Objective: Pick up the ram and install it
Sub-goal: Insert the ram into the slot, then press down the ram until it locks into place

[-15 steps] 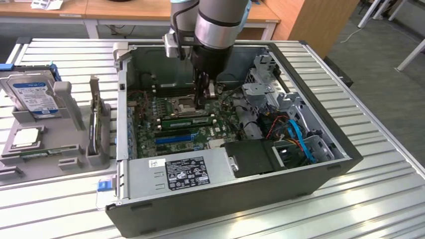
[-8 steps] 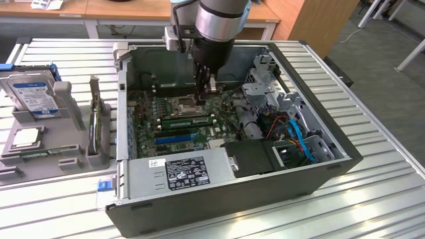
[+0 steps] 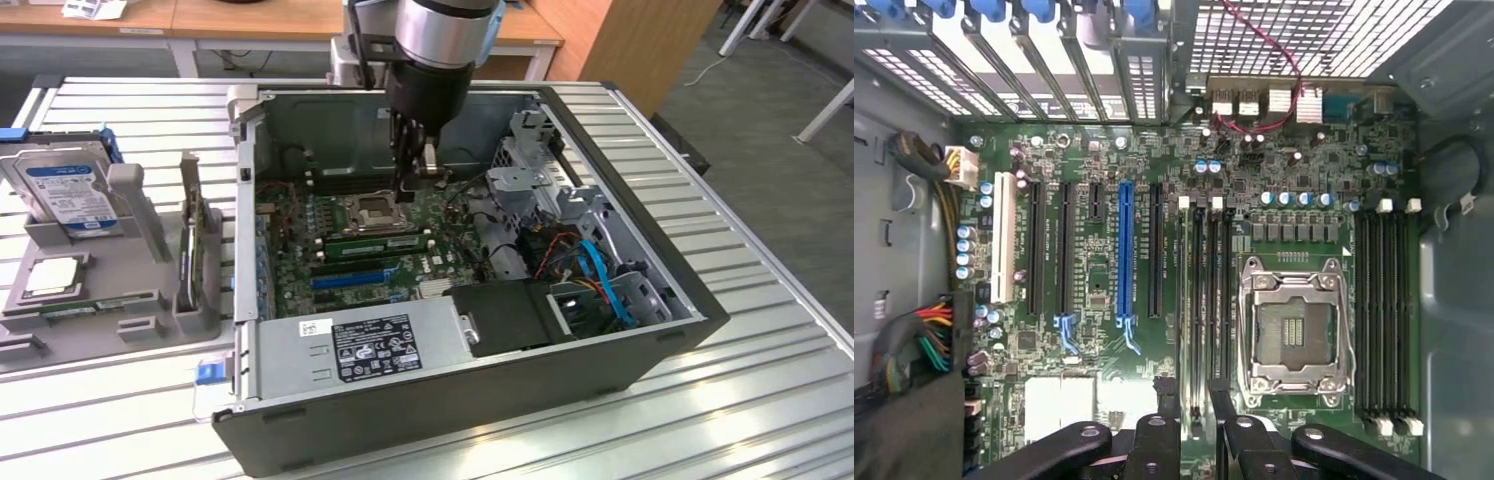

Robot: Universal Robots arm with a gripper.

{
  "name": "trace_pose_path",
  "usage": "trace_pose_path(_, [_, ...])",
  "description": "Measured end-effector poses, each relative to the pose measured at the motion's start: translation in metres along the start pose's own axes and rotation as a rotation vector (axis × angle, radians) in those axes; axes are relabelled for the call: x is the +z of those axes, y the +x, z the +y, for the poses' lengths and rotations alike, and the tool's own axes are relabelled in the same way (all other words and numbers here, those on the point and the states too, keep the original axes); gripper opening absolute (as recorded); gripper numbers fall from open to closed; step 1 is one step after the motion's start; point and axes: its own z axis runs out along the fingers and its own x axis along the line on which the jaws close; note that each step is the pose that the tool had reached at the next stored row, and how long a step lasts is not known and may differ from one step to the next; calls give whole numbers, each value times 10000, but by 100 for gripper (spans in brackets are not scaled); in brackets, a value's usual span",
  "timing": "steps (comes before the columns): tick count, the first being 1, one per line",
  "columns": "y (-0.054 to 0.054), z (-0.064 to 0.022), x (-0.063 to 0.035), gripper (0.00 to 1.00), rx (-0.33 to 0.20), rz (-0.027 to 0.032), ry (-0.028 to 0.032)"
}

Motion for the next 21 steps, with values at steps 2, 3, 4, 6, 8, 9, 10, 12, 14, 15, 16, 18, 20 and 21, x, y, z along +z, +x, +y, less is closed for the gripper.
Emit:
trace_pose_path(2, [-1, 2, -32, 25, 0, 0, 0])
trace_pose_path(3, [-1, 2, -39, 25, 0, -1, 0])
trace_pose_path(4, [-1, 2, -39, 25, -1, -3, 1])
trace_pose_path(6, [-1, 2, -40, 25, 0, 0, 0])
trace_pose_path(8, [-1, 2, -40, 25, -1, -1, 0])
trace_pose_path(9, [-1, 2, -40, 25, -1, -1, 0])
trace_pose_path(10, [-1, 2, -40, 25, 0, 0, 0])
trace_pose_path(12, [-1, 2, -40, 25, -1, 0, 0])
trace_pose_path(14, [-1, 2, -40, 25, 0, 0, 0])
trace_pose_path(15, [-1, 2, -40, 25, 0, -1, 0])
trace_pose_path(16, [-1, 2, -40, 25, 0, -1, 0])
trace_pose_path(18, [-1, 2, -40, 25, -1, -1, 0])
trace_pose_path(20, [-1, 2, -40, 25, 0, -1, 0])
trace_pose_path(21, [-1, 2, -40, 25, -1, 0, 0])
